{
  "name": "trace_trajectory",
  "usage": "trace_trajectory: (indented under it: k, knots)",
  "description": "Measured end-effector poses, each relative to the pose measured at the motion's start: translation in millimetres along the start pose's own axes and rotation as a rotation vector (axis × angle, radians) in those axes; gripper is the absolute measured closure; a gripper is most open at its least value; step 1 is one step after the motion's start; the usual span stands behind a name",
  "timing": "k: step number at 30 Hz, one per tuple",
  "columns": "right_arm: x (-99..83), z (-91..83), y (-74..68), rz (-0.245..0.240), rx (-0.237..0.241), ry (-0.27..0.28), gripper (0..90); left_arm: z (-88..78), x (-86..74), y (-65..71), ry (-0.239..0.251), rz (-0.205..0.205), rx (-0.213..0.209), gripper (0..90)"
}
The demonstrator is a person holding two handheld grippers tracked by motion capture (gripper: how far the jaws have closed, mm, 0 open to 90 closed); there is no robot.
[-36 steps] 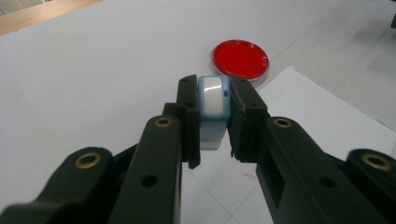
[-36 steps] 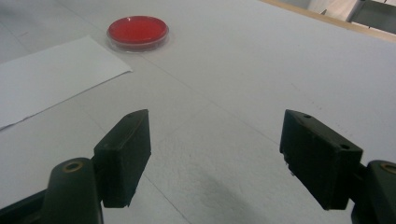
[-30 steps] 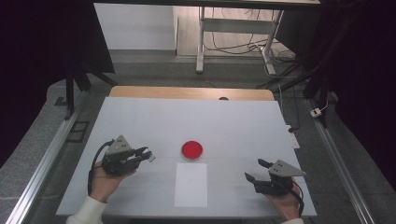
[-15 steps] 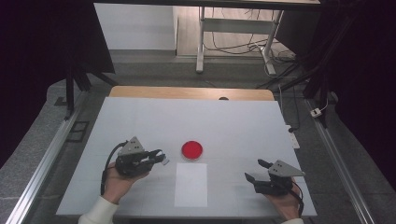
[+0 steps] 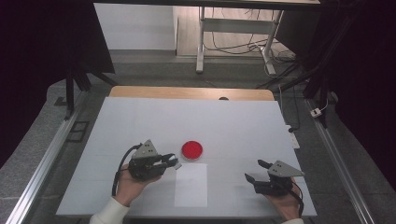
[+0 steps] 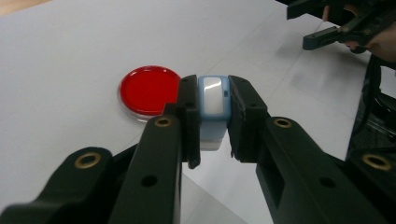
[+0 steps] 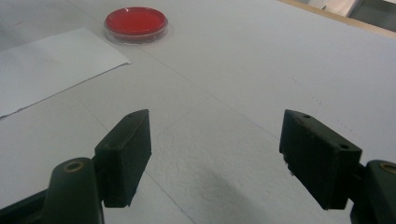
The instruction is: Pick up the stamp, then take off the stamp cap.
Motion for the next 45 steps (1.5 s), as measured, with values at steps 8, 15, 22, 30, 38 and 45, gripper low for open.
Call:
trace_trajectory:
  k: [8, 15, 22, 30, 38, 45]
  knots:
    - [-0.3, 0.4, -0.6, -0.005, 0.000, -0.002, 24.9, 5.5, 0.3, 12.6, 0.004, -0.004, -0.039, 75.9]
    - [-1.0, 0.0, -0.3, -0.004, -0.001, -0.005, 24.9, 16.0, -0.6, 22.3, -0.005, -0.003, -0.056, 75.9]
    - [-1.5, -0.1, -0.8, -0.009, -0.007, -0.009, 25.0, 18.6, -1.2, 20.5, -0.001, -0.015, -0.055, 75.8]
    - [-1.2, -2.2, -1.6, -0.004, -0.009, 0.000, 25.0, 22.6, -1.2, 17.9, -0.001, -0.022, -0.057, 75.8]
    - [0.8, 0.9, -3.7, -0.013, -0.010, 0.001, 24.9, 22.4, -1.2, 16.3, 0.002, -0.026, -0.061, 75.8]
    - [3.3, 3.9, -10.8, -0.024, 0.007, 0.002, 24.8, 23.4, -1.5, 17.6, -0.002, -0.025, -0.067, 75.8]
Point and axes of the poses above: each handheld gripper's, and its own axes: z roughly forward along the jaws, x roughly out of its top, y roughly to its right, the point moved 8 cm from there along z, roughly forward along the jaws, and after that the axes turned 5 degrees about -z, right-handed, at the moved point
